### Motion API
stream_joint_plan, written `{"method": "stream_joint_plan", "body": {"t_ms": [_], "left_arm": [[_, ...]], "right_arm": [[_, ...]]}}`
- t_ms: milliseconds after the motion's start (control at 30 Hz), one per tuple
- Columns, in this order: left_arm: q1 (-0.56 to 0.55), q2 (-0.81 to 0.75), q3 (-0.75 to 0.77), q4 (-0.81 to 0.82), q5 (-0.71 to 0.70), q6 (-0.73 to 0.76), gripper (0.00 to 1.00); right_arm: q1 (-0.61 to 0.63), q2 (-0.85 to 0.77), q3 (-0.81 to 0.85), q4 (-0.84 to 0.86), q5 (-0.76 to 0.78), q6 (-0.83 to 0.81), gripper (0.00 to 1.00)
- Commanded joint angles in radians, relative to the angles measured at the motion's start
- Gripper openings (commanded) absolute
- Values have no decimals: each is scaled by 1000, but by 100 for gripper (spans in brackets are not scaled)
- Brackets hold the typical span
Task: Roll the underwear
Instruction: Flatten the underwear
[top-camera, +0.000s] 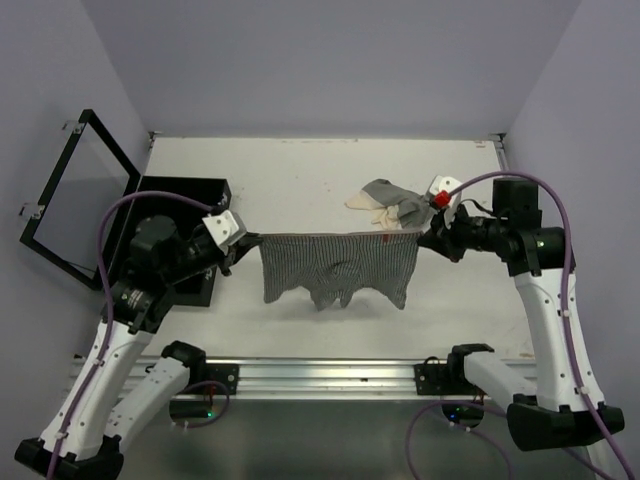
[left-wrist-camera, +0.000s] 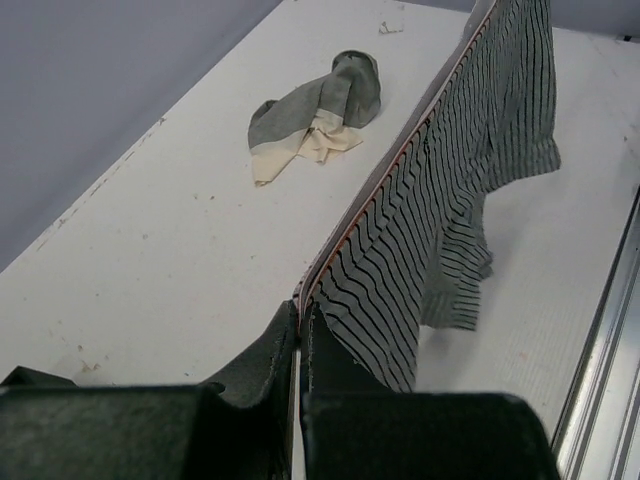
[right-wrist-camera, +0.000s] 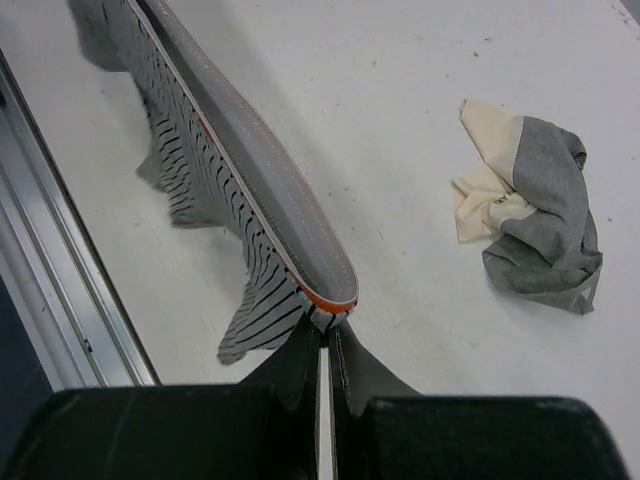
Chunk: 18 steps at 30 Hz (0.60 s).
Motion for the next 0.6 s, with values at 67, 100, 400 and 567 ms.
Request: {"method": "stream_joint_plan", "body": {"t_ms": [67,100,400,567], "left_arm": [[5,105,5,53,-26,-116,0],[3,140,5,70,-34,-127,0],[2,732,72,161,-216,-140,0],[25,721,54,153,-189,-46,30]], "right_arm": [[-3,172,15,103,31,66,0],[4,217,24,115,30,83,0],[113,748,81,157,196,196,16],[87,755,90,154,337,223,43]]}}
